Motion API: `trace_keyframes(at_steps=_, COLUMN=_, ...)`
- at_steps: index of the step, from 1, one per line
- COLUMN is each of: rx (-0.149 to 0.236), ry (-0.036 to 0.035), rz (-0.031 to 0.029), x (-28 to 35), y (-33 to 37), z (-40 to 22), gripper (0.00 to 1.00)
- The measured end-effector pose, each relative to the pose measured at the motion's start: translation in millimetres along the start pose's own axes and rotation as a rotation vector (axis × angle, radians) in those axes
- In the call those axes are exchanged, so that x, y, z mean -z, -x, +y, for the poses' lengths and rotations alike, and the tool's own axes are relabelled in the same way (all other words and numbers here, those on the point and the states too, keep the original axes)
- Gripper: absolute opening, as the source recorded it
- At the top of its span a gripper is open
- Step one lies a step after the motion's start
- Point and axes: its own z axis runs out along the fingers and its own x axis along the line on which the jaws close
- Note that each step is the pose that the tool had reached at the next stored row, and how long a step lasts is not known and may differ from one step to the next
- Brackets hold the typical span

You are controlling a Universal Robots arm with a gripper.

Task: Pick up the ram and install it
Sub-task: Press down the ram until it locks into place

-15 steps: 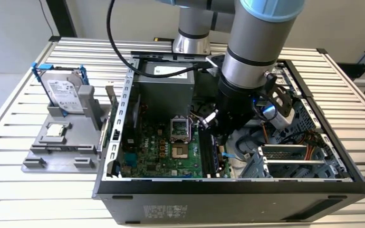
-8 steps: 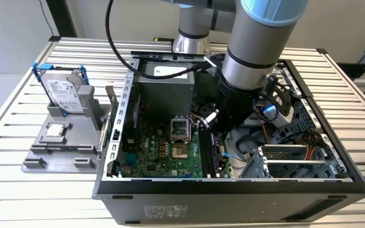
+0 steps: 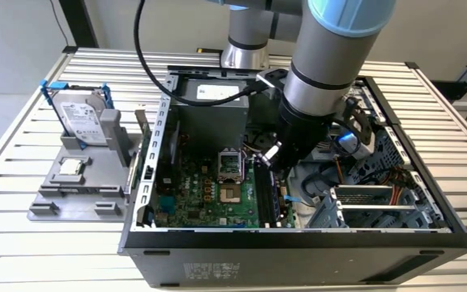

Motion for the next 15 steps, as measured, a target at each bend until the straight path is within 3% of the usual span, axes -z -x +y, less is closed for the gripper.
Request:
trace_keyframes(at_steps=8, rx=0.134, ry=0.0134, rz=-0.0053, x=-1.4, y=0.0, z=0.0, gripper=0.00)
trace_keyframes(at_steps=15, rx=0.252, ry=0.0209, rz=-0.0067, x=-1.9, y=0.0, z=0.0, gripper=0.00)
